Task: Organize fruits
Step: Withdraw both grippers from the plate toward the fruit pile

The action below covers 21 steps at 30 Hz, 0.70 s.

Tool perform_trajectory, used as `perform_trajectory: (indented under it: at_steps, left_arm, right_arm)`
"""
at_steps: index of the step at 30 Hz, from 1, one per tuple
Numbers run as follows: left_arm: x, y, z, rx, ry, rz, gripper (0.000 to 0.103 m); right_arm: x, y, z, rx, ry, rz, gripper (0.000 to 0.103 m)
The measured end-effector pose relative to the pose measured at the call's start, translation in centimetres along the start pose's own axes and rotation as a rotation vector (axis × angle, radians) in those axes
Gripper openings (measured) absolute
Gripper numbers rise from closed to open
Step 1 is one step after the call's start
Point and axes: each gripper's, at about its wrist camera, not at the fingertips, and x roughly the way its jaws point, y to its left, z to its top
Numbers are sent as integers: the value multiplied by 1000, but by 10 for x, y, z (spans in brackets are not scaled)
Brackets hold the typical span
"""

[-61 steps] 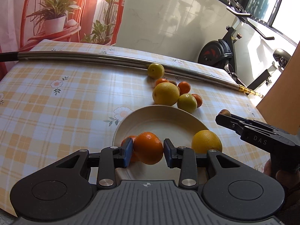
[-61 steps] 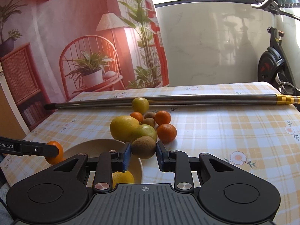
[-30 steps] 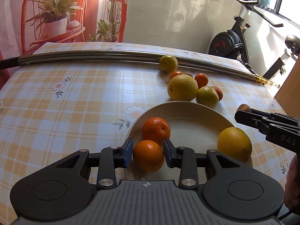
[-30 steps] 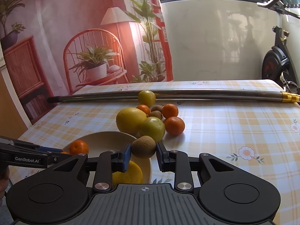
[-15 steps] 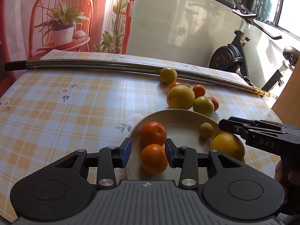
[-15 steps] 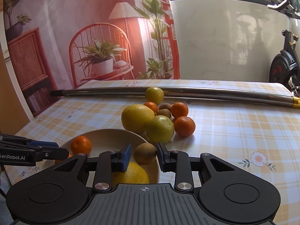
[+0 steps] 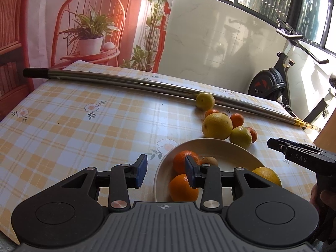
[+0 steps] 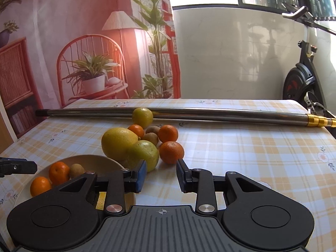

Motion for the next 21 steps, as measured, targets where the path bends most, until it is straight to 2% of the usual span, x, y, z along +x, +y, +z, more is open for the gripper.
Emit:
perform_trajectory:
  at_steps: [6,12,21]
  left_arm:
    - [0,-1,0,-6,-8,17,41]
    - [-2,-5,0,7,-21,32,41]
    - [4,-10,3,17,-16,39,41]
  right_arm:
    - [22,-20,3,-15,-9,-84,30]
    - [36,-21,-1,-4,5,-76,30]
    - [32,-27,-6,31,-11,-57,30]
